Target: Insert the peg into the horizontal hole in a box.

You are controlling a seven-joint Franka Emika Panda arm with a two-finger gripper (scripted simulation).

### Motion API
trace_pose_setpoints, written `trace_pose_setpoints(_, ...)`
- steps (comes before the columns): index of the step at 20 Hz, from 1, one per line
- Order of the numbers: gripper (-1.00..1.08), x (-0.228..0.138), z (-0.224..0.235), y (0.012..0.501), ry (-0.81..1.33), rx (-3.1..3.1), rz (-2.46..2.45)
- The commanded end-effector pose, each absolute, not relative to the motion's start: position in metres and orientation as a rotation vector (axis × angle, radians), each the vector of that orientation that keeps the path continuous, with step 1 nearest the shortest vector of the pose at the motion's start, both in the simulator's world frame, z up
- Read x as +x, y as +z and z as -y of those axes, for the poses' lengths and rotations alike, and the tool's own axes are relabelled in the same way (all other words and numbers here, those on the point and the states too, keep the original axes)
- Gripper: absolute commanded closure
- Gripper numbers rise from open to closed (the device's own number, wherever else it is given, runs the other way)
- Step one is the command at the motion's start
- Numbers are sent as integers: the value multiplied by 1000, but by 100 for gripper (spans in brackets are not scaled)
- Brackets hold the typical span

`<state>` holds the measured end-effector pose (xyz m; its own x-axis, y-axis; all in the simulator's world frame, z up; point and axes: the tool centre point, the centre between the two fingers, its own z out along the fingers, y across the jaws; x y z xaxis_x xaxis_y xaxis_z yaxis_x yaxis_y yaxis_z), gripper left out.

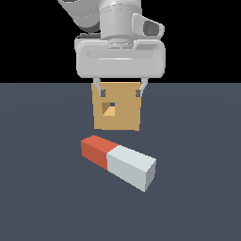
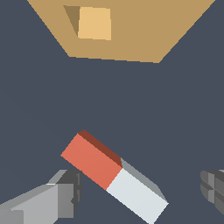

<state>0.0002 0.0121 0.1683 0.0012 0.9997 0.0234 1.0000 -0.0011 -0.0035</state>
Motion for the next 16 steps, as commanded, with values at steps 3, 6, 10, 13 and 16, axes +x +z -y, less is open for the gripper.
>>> trace_pose_setpoints(3,-92,0,-12,168,-22,-2207,2209)
trace_pose_setpoints(6,-92,0,-11,167,-22,-2193,2223)
trace_pose_setpoints(10,-92,-1,-7,163,-21,-2156,2260)
trace_pose_setpoints(13,-92,-2,-3,159,-20,-2114,2300)
trace_pose_setpoints(16,-92,-3,2,154,-19,-2059,2351)
